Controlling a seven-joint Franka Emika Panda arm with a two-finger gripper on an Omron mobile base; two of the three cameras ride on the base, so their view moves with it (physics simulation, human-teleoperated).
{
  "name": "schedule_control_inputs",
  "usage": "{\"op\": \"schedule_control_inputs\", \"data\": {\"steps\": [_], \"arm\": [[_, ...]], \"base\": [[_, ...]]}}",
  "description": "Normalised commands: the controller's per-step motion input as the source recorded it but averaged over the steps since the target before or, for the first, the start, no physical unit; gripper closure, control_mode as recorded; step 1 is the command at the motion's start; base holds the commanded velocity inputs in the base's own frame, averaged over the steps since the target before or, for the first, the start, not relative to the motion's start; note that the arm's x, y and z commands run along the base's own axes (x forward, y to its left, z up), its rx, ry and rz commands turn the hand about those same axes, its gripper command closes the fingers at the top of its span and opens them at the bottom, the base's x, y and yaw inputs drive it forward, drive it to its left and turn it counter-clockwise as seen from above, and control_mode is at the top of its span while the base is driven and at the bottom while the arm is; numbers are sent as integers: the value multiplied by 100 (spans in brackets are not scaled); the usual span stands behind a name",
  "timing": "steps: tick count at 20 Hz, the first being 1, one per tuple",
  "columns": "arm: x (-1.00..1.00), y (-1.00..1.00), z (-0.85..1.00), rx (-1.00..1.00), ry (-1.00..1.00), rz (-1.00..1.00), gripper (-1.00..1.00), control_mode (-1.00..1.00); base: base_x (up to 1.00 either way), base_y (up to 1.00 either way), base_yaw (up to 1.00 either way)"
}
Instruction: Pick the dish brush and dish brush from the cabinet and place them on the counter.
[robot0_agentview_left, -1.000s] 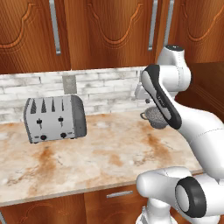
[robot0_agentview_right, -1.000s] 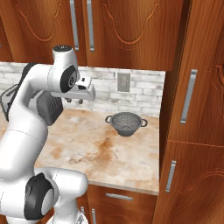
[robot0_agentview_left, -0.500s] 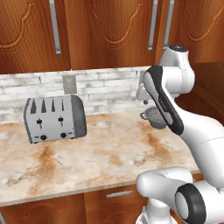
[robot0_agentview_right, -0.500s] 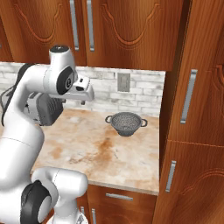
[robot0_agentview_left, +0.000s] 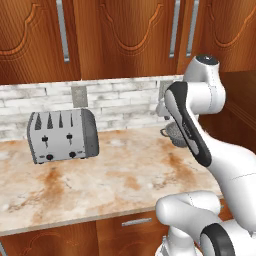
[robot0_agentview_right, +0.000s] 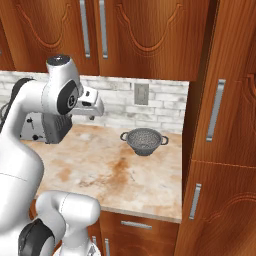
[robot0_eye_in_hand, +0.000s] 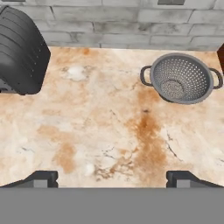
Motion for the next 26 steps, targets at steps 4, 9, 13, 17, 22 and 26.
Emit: {"op": "schedule_control_inputs", "data": {"steps": [4,9,13,17,22,26], "arm": [[-8,3,20,-4,-9,1,-100,-100],[-1,-2,36,-3,-1,5,-100,-100],[-1,0,39,-4,-4,2,-100,-100],[-7,-1,29,-1,-6,0,-100,-100],[-3,-5,29,0,-6,0,-100,-100],[-6,-2,30,-2,-10,0,-100,-100]], "base": [[0,0,0],[0,0,0],[0,0,0],[0,0,0],[0,0,0],[0,0,0]]}}
